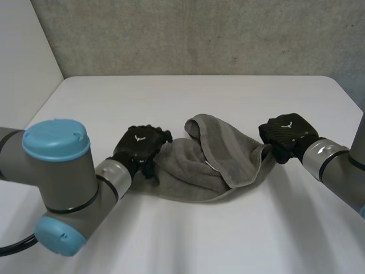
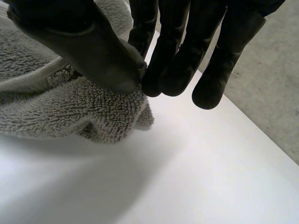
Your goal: Fold the towel.
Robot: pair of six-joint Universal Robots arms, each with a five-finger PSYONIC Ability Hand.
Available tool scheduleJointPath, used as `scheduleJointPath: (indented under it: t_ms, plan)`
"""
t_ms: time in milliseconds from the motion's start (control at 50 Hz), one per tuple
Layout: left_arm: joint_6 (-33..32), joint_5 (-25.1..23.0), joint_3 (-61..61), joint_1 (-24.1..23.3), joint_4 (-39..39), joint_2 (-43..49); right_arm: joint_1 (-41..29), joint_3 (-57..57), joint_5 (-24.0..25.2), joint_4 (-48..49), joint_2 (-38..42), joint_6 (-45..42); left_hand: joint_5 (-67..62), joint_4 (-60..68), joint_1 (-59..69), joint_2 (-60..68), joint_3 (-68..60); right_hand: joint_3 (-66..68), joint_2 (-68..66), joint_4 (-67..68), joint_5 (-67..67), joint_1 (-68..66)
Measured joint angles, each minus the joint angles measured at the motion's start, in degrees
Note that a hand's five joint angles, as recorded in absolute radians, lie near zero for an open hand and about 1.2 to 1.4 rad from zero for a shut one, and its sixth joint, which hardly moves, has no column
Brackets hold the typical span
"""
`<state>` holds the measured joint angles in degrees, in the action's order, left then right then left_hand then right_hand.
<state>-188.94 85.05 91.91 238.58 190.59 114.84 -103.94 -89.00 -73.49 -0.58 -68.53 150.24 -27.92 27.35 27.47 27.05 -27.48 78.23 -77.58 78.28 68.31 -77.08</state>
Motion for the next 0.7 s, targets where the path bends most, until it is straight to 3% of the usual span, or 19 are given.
scheduleJointPath:
  t_ms: [200, 700]
  plan:
    - [-8.14, 0.00, 6.43, 0.59, 0.46, -0.43, 0.34, 0.30, -0.03, -0.09, 0.28, 1.52, -7.10, 7.38, 7.28, 7.72, -7.36, 0.00, 0.00, 0.00, 0.00, 0.00]
    - [-8.81, -0.75, 4.52, 4.46, 1.42, 4.52, -0.41, -0.45, 0.29, -0.04, 1.74, 1.02, -8.30, 8.59, 8.34, 9.07, -8.61, 0.00, 0.00, 0.00, 0.00, 0.00]
